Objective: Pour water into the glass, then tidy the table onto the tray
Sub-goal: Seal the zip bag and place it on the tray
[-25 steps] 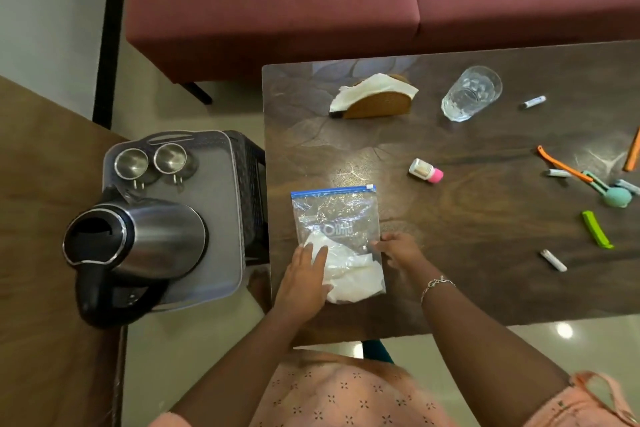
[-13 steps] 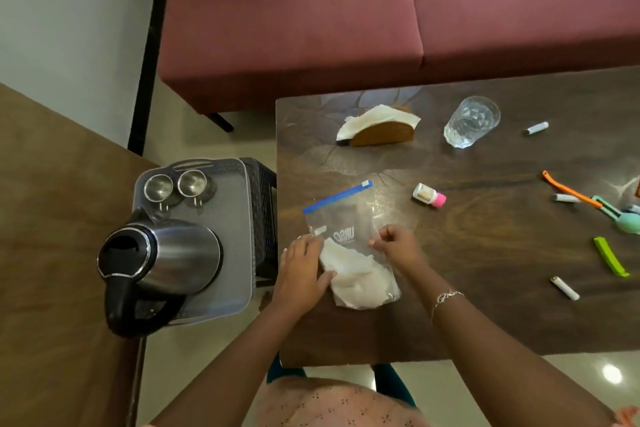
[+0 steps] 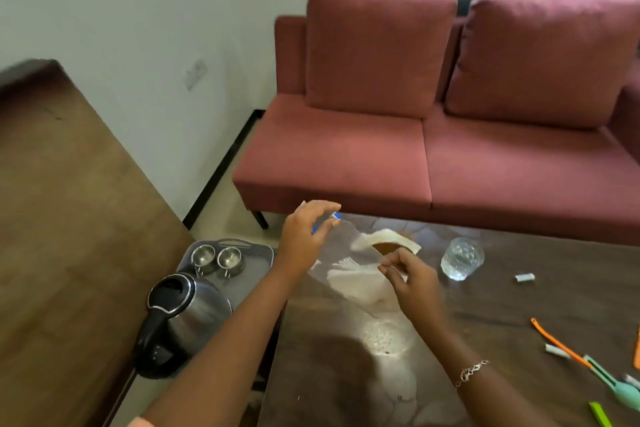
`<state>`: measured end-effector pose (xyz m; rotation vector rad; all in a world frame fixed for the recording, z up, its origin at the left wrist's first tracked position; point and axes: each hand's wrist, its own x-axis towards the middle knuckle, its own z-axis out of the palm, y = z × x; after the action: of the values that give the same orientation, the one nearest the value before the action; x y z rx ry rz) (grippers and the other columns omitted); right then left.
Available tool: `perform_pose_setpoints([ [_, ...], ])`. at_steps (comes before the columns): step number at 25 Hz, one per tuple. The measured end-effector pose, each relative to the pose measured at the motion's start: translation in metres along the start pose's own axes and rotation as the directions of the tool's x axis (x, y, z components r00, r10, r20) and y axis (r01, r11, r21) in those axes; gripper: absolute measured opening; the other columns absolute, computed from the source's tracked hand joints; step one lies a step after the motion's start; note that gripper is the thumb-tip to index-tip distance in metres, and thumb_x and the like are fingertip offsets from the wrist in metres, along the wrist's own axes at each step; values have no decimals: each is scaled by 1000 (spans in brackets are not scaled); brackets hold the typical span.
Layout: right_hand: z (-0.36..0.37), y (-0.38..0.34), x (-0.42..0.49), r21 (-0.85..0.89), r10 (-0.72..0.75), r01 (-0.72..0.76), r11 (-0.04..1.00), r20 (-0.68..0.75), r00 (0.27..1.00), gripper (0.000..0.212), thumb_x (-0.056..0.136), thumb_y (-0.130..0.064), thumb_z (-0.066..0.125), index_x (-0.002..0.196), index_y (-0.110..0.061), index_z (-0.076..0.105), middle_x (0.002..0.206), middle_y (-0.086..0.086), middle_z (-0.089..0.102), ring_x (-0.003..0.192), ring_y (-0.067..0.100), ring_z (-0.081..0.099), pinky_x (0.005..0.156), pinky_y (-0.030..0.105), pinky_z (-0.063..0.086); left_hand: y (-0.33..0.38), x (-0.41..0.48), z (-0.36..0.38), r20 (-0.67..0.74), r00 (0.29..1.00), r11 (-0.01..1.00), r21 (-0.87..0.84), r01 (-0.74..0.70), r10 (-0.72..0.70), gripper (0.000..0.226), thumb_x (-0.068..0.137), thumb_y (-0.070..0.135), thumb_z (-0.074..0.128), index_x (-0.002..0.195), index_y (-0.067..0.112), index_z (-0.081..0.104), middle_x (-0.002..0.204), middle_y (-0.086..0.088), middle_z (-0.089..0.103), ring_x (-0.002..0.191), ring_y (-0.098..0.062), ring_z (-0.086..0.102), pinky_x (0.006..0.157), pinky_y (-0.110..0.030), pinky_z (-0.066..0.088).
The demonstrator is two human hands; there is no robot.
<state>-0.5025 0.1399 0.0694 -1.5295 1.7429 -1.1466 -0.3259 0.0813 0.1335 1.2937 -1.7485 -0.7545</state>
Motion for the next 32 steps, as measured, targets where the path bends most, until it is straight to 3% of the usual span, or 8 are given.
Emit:
perform_pose_setpoints([
  [4, -20, -33, 26, 58, -84, 84, 995, -7, 996, 14, 79, -4, 67, 73, -14, 60, 72, -5, 64, 70, 7, 58, 65, 21, 40, 37, 15, -17, -115, 993, 998, -52, -38, 32, 11, 81, 2, 64, 88, 3, 72, 87, -4, 72, 78, -13, 63, 80, -27, 49],
  [8, -36, -82, 55, 167, -215, 219, 961, -44, 976, 12, 79, -8, 69, 91, -8, 68, 83, -4, 67, 75, 2, 60, 70, 5, 44, 67, 35, -29, -144, 980, 990, -11, -140, 137, 8, 81, 1, 64, 83, 1, 71, 81, -1, 69, 74, -15, 63, 99, -31, 41],
  [10, -43, -114, 69, 251, -277, 284, 925, -63, 959, 15, 81, -8, 67, 95, -7, 68, 87, 1, 69, 80, 11, 64, 76, 17, 51, 80, 41, -33, -139, 968, 978, 38, -205, 209, 8, 81, 3, 64, 84, 0, 71, 82, -8, 72, 76, -22, 65, 104, -43, 39],
  [12, -47, -142, 78, 317, -332, 337, 886, -72, 940, 15, 82, -8, 66, 96, -7, 68, 88, 6, 70, 82, 17, 65, 78, 28, 54, 92, 45, -36, -131, 949, 956, 101, -274, 286, 10, 81, 5, 65, 87, -1, 71, 83, -14, 73, 76, -26, 65, 96, -50, 44],
  [15, -47, -166, 83, 386, -355, 366, 847, -102, 929, 12, 81, -2, 65, 92, -2, 69, 87, 13, 70, 82, 23, 66, 79, 36, 55, 106, 49, -43, -125, 926, 928, 163, -335, 356, 14, 82, 9, 65, 90, -2, 71, 82, -17, 73, 74, -29, 65, 84, -45, 50],
  [20, -48, -183, 80, 447, -341, 391, 804, -192, 920, 5, 80, 3, 63, 83, 1, 67, 80, 14, 68, 74, 20, 63, 71, 31, 54, 124, 48, -50, -182, 908, 922, 173, -348, 377, 14, 82, 8, 64, 89, -1, 72, 80, -18, 72, 73, -28, 66, 69, -41, 54],
  [26, -49, -198, 74, 228, -379, 450, 863, -296, 877, 15, 87, -4, 55, 74, -12, 57, 70, -1, 60, 60, 0, 51, 55, 7, 39, 140, 48, -57, -196, 903, 919, 186, -349, 382, 13, 83, 10, 64, 88, 0, 72, 78, -16, 73, 70, -26, 66, 68, -45, 54],
  [32, -52, -206, 77, 79, -440, 499, 863, -369, 819, 13, 91, -5, 48, 79, -6, 54, 78, 5, 55, 69, 15, 49, 59, 19, 39, 156, 53, -62, -183, 902, 912, 211, -352, 391, 15, 82, 9, 66, 94, 1, 71, 84, -15, 73, 74, -23, 67, 73, -35, 56],
])
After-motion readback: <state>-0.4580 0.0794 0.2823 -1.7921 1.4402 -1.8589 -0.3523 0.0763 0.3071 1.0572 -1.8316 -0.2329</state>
